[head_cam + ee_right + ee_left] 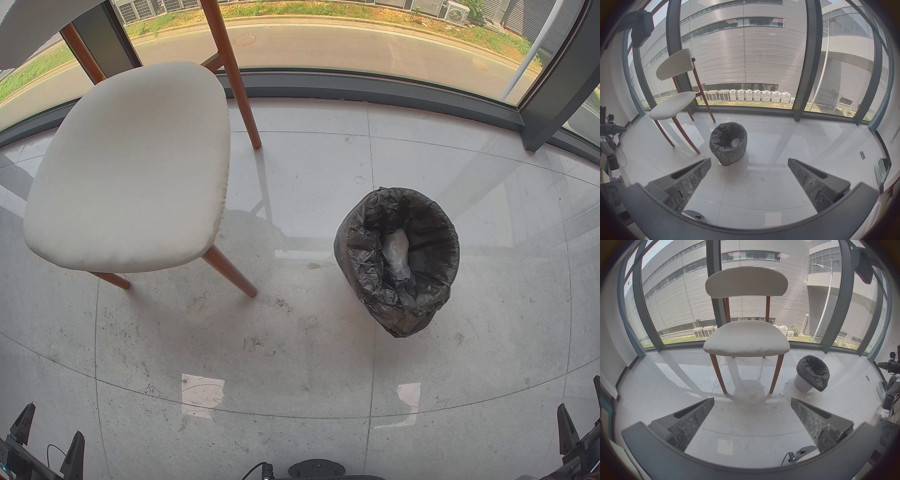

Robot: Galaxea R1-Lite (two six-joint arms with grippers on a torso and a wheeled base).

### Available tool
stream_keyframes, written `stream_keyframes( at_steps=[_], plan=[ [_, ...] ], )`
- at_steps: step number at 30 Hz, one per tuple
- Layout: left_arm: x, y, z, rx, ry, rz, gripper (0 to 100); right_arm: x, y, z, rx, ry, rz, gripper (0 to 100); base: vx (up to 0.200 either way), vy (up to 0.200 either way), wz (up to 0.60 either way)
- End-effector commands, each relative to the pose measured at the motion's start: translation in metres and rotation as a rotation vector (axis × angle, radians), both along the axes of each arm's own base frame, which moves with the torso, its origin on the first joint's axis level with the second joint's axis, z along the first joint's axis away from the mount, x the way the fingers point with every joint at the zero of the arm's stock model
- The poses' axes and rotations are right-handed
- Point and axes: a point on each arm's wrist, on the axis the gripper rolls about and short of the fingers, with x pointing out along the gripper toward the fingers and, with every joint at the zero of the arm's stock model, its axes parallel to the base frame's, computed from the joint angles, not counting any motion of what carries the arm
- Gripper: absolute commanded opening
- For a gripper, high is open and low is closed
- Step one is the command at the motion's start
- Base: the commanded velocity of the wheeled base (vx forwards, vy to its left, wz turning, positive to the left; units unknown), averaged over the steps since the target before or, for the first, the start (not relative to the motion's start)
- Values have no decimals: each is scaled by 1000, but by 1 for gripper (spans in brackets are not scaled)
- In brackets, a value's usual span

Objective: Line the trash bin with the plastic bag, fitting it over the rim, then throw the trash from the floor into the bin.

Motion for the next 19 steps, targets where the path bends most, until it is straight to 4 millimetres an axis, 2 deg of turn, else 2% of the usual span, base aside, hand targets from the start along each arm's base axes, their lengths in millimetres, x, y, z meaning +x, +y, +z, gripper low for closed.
stream_keyframes(
  at_steps=[1,19],
  plan=[
    [1,0,-3,0,12,0,100,1,0,-5,0,14,1,100,0,0,0],
    [1,0,-3,0,12,1,100,1,0,-5,0,16,-8,100,0,0,0]
  ],
)
